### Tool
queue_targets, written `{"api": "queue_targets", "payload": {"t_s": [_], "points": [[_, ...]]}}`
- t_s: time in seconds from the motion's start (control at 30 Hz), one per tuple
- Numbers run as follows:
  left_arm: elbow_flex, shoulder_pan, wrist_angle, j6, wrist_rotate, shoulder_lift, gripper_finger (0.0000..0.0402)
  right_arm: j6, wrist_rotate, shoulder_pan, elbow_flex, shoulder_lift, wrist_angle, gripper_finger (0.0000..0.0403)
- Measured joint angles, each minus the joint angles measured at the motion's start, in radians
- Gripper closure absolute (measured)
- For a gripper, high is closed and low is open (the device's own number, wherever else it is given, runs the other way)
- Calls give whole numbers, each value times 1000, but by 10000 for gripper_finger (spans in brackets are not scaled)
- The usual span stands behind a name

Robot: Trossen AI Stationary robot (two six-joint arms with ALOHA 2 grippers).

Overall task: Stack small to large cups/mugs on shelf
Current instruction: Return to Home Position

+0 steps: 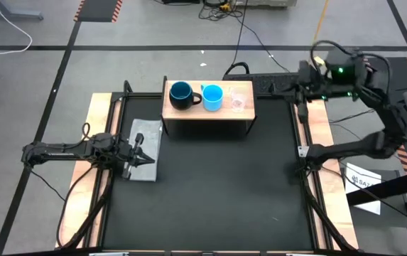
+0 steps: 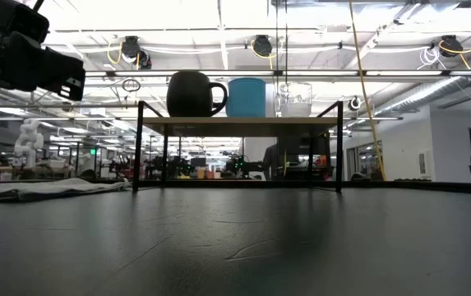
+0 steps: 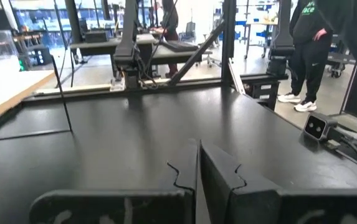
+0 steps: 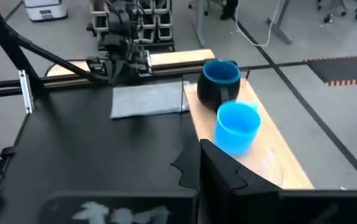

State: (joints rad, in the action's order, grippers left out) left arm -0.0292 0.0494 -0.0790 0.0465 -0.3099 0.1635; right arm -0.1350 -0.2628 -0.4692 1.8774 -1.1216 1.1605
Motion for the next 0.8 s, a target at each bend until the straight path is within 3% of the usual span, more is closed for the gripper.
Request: {"api": "queue_targets", "payload": {"t_s": [0.23, 0.43, 0.8], "points": [[0, 0, -4, -16, -2, 0, 380, 16, -5, 23, -380, 285, -57, 403], [0, 0, -2, -23, -3, 0, 380, 30, -81, 29, -727, 568, -125, 403], [0, 0, -1, -2, 1, 0, 380, 97, -80, 28, -1100, 964, -267, 403]]}}
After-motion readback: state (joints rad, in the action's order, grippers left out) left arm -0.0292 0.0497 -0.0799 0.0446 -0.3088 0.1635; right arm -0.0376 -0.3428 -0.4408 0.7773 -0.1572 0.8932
